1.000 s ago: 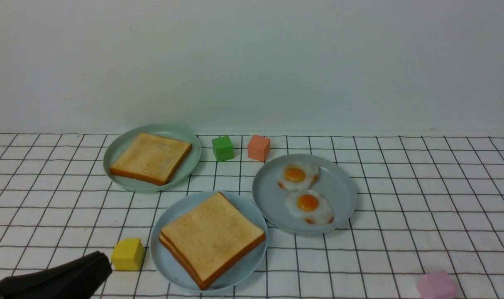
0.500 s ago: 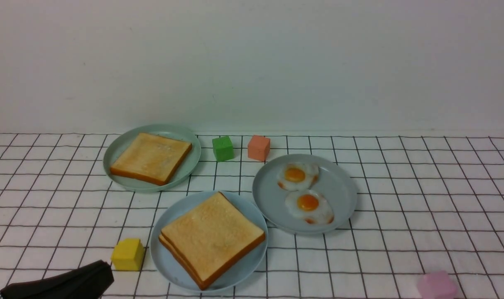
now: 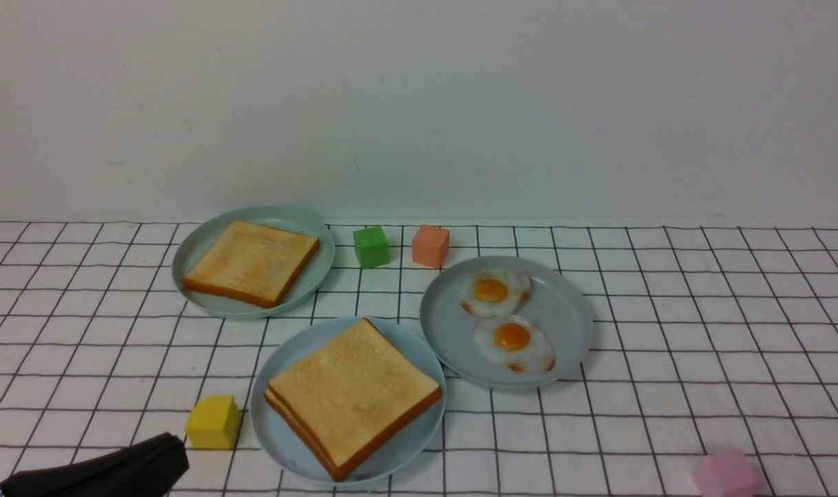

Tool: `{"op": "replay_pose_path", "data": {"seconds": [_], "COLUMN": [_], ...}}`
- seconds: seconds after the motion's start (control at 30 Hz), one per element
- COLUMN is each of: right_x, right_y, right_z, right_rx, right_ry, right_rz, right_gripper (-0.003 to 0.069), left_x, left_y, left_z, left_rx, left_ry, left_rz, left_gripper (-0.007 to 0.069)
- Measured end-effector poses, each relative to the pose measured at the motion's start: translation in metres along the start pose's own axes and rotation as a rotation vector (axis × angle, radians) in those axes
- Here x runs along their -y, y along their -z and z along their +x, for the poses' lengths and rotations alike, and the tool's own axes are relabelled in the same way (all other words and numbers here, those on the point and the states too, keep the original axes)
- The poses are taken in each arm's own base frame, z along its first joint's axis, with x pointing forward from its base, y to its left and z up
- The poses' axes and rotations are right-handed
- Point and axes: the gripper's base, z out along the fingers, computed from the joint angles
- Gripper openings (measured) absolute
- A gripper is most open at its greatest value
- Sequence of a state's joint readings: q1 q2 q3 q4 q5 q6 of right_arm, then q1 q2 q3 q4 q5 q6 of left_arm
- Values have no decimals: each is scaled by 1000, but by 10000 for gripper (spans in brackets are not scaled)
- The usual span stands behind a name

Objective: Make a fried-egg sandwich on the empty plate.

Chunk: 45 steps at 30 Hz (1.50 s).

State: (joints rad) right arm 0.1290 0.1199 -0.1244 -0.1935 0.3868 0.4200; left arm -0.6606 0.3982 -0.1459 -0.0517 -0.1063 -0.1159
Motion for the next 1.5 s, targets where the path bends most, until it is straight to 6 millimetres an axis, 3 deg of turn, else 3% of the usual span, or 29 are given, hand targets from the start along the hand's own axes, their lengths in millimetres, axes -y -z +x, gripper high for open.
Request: {"op": "replay_pose_path", "data": {"seconds": [0.2, 0.43, 1.5], "right_x": [13, 14, 7], "right_y": [-6, -5, -5], "right_z": [36, 39, 41], "right_rx": [53, 13, -13], "right_ry": [1, 74, 112], "right_rz": [89, 103, 26], "right_gripper": [-12, -12, -4], "left_x": [0, 0, 0], "left_y": [0, 0, 0], "left_z": [0, 1, 1], "left_rx": [-2, -10, -13], "left_ry": [0, 0, 0], "left_rz": [0, -2, -2], "left_gripper": [-13, -13, 13]}}
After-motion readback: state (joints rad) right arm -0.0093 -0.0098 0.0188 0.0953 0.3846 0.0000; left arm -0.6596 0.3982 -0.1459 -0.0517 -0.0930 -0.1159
